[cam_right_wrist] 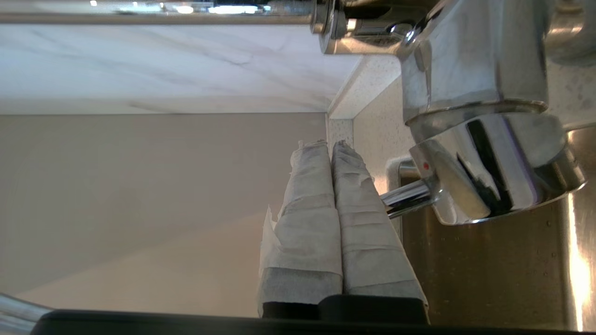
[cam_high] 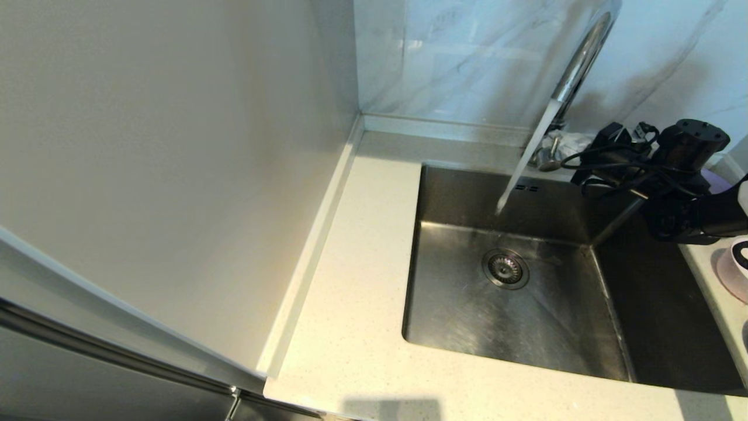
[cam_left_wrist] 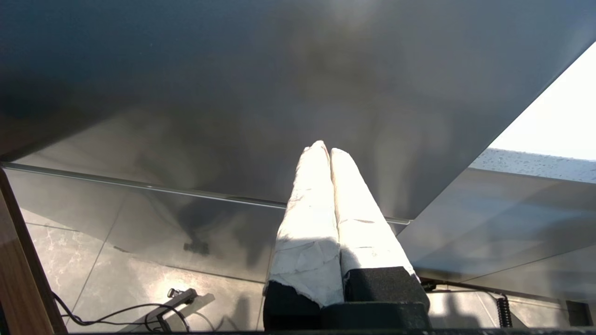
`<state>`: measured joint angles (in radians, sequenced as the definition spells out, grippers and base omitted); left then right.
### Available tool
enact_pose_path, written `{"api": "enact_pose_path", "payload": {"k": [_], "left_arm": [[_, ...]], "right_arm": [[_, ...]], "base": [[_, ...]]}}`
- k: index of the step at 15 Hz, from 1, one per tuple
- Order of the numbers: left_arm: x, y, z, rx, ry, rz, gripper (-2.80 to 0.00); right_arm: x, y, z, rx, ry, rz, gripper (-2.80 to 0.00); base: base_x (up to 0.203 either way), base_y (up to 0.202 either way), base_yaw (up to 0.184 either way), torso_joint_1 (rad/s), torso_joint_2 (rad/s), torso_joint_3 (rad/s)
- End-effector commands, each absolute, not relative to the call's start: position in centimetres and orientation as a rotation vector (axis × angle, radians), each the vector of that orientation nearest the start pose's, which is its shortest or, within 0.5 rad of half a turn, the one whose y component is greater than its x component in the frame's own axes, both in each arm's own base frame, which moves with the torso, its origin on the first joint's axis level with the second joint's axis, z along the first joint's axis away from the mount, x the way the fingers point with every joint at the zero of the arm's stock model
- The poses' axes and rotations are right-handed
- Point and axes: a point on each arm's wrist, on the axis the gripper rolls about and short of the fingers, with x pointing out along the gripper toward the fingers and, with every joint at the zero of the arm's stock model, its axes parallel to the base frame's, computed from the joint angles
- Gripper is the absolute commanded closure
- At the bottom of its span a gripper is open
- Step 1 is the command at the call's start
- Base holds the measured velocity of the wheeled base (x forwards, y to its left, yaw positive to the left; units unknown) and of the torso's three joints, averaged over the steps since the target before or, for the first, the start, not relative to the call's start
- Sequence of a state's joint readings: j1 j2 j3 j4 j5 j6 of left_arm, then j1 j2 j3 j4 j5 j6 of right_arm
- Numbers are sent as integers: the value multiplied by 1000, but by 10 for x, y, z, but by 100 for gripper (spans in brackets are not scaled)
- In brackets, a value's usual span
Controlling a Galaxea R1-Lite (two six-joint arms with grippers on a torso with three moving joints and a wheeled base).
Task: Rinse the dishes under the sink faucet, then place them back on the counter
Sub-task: Turn on the faucet, then pick up the plate
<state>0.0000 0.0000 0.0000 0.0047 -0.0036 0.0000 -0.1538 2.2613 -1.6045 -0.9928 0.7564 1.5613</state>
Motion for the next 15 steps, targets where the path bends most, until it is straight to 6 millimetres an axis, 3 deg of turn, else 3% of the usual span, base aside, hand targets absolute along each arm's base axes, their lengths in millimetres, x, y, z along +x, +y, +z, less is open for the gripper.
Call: {"api": "enact_pose_path", "payload": {"k": [1,5,8,11,15], "left_arm": [[-23,0,75,0,5,-3,0],[-23,0,75,0,5,-4,0],[-23,0,75,0,5,-3,0],[-23,0,75,0,5,-4,0],[-23,0,75,0,5,-3,0]], "right_arm": [[463,-57,217,1332,211,698,0],[462,-64,224,1303,90,630,0],[443,-81,234,1176,-94,489,0],[405,-102,271,1098,-222,412,0],[322,-107,344,1093,-252,306,0]], "base": [[0,0,0,0,0,0],[0,0,0,0,0,0],[0,0,0,0,0,0],[0,0,0,0,0,0],[0,0,0,0,0,0]]}}
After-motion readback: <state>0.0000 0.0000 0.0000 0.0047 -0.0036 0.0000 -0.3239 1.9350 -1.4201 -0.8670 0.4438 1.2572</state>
